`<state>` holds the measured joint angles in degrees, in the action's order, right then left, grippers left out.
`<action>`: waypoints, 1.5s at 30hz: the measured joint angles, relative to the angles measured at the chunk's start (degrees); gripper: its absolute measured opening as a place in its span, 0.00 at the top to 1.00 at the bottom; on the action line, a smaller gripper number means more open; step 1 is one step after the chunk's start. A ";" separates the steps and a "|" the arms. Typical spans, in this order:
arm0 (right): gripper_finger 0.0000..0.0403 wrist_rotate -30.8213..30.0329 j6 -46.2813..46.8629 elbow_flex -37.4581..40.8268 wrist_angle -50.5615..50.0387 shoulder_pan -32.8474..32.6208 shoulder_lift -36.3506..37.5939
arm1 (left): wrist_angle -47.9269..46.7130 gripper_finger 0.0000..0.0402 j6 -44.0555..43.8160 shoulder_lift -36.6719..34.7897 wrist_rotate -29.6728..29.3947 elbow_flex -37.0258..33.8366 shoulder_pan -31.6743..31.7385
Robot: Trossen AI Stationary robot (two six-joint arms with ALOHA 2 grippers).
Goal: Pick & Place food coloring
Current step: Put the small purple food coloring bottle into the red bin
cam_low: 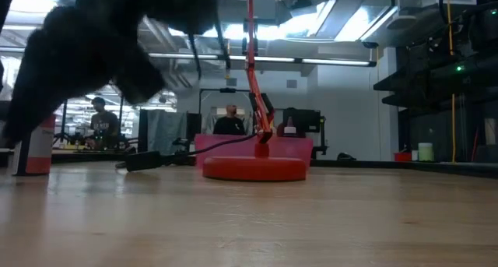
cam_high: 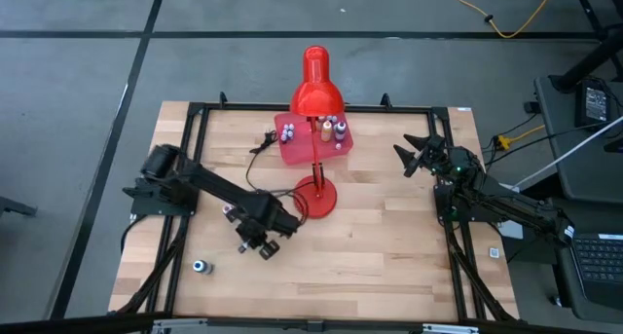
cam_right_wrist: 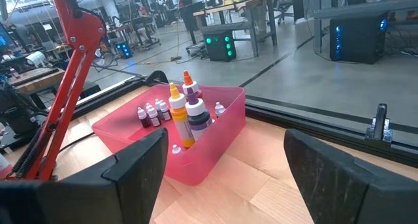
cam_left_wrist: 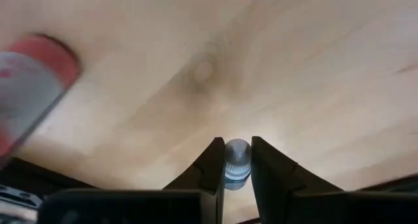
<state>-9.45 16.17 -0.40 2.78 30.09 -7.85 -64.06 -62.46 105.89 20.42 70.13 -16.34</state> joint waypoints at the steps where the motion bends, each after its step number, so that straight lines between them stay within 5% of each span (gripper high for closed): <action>1: 0.24 0.00 0.04 0.00 0.01 0.00 0.00 | -0.07 0.88 -1.11 -1.88 -1.24 0.00 0.07; 11: 0.24 0.00 0.03 0.00 0.01 -0.02 0.02 | -2.09 0.89 -6.63 -21.59 -20.34 0.02 4.29; 17: 0.24 0.00 -0.01 0.00 0.01 -0.02 0.01 | -3.42 0.89 1.28 -31.12 -35.45 0.04 12.77; 21: 0.24 0.00 0.03 0.00 0.01 0.00 0.02 | -1.28 0.89 11.80 -33.86 -40.42 0.07 20.71; 30: 0.24 0.00 0.03 0.00 0.01 -0.02 0.02 | 15.88 0.89 38.00 -31.94 -36.79 0.11 37.12; 45: 0.24 0.00 0.05 0.00 0.01 0.00 0.02 | 42.18 0.89 52.98 -21.27 -20.14 -11.66 45.91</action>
<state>-9.45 16.22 -0.40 2.79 30.09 -7.84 -21.88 -9.48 84.63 0.28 58.47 29.57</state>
